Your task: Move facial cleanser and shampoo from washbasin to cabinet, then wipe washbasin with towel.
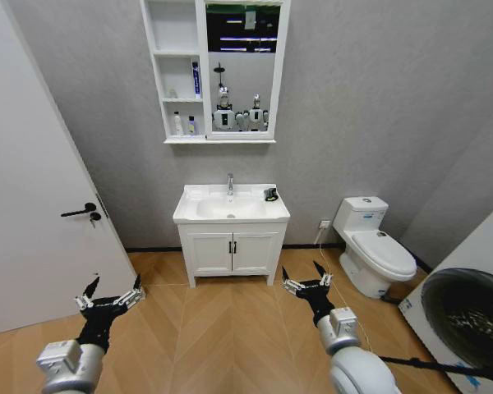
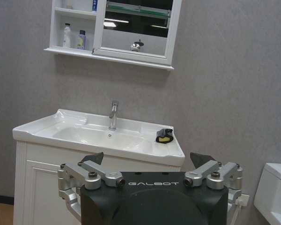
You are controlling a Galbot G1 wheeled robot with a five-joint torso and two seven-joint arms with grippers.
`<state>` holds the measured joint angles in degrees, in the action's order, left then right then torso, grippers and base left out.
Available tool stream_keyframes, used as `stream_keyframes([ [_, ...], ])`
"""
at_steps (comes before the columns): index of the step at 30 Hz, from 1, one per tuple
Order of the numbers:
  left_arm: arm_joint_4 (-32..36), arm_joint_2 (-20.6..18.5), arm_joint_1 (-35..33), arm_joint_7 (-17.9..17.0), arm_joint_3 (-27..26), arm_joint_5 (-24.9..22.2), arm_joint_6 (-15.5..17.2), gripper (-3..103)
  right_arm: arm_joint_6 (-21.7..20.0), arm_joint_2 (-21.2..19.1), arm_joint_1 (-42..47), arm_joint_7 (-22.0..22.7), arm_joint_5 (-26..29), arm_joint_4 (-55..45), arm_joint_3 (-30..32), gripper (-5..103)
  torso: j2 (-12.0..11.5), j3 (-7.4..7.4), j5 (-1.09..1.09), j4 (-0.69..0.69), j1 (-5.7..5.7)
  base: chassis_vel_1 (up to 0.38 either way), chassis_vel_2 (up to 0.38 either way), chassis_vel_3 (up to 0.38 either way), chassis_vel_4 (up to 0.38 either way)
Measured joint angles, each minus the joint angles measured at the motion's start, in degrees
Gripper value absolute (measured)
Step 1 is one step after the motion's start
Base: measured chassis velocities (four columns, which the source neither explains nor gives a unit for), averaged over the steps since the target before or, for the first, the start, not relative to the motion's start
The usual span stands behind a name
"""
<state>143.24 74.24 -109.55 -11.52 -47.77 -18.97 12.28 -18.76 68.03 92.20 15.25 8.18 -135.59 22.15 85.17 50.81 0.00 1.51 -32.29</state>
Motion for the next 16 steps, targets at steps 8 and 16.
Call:
stream_keyframes([
  [8, 0.0, 0.0, 0.0, 0.0, 0.0, 0.0, 0.0, 100, 0.0, 0.0, 0.0, -0.01, 0.0, 0.0, 0.0, 100, 0.0, 0.0, 0.0, 0.0, 0.0, 0.0, 0.0, 0.0, 0.0],
  [16, 0.0, 0.0, 0.0, 0.0, 0.0, 0.0, 0.0, 100, 0.0, -0.01, 0.0, -0.03, 0.01, 0.0, 0.0, 100, 0.0, 0.0, 0.0, 0.0, 0.0, 0.0, 0.0, 0.0, 0.0],
])
